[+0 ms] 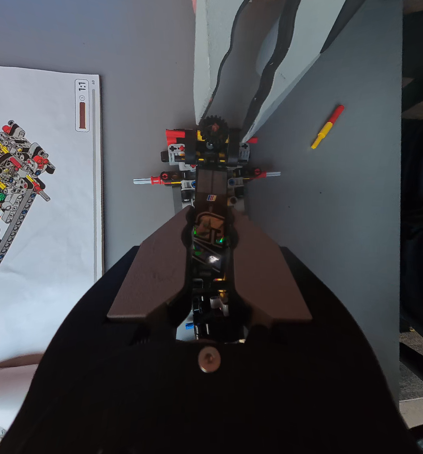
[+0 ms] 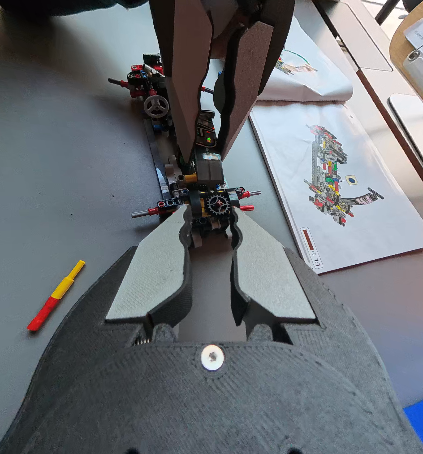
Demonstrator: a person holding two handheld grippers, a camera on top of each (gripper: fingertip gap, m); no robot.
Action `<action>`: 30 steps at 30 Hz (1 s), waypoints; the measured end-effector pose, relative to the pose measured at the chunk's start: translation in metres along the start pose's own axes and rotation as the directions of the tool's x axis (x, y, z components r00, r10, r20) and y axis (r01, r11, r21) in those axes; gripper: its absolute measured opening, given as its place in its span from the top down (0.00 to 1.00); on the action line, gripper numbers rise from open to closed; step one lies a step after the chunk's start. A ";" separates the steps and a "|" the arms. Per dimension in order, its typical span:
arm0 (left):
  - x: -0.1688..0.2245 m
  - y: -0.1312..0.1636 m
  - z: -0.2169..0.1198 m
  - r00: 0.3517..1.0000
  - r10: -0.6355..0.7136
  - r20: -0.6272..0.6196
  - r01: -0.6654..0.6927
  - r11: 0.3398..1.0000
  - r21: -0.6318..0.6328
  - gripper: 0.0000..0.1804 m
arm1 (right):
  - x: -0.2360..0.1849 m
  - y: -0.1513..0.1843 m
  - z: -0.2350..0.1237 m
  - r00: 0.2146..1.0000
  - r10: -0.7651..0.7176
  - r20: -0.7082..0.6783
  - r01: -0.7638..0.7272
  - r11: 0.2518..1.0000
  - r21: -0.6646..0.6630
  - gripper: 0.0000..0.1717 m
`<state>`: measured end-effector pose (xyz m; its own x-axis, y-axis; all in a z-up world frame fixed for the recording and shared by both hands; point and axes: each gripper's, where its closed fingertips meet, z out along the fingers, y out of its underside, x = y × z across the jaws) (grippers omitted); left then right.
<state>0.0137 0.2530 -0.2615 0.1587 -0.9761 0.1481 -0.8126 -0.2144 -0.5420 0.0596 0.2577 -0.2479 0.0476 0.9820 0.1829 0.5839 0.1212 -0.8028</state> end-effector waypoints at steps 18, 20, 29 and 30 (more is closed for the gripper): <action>-0.011 -0.003 -0.022 0.998 -0.057 -0.015 0.058 0.995 0.080 0.83 | 0.037 -0.013 -0.028 0.972 0.236 0.010 -0.229 0.934 0.274 0.81; -0.012 -0.003 -0.024 0.998 -0.064 -0.017 0.065 0.995 0.082 0.83 | 0.038 -0.008 -0.024 0.970 0.244 0.015 -0.240 0.936 0.258 0.81; -0.018 -0.001 -0.031 0.996 -0.084 -0.018 0.085 0.991 0.099 0.83 | 0.034 0.007 -0.010 0.975 0.221 0.029 -0.223 0.957 0.188 0.81; -0.018 -0.002 -0.032 0.996 -0.084 -0.015 0.085 0.991 0.104 0.83 | 0.034 0.007 -0.010 0.975 0.219 0.028 -0.221 0.957 0.188 0.81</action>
<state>-0.0060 0.2721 -0.2366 0.2178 -0.9542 0.2052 -0.7332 -0.2987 -0.6109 0.0732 0.2906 -0.2419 0.1517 0.9883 -0.0136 0.3956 -0.0733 -0.9155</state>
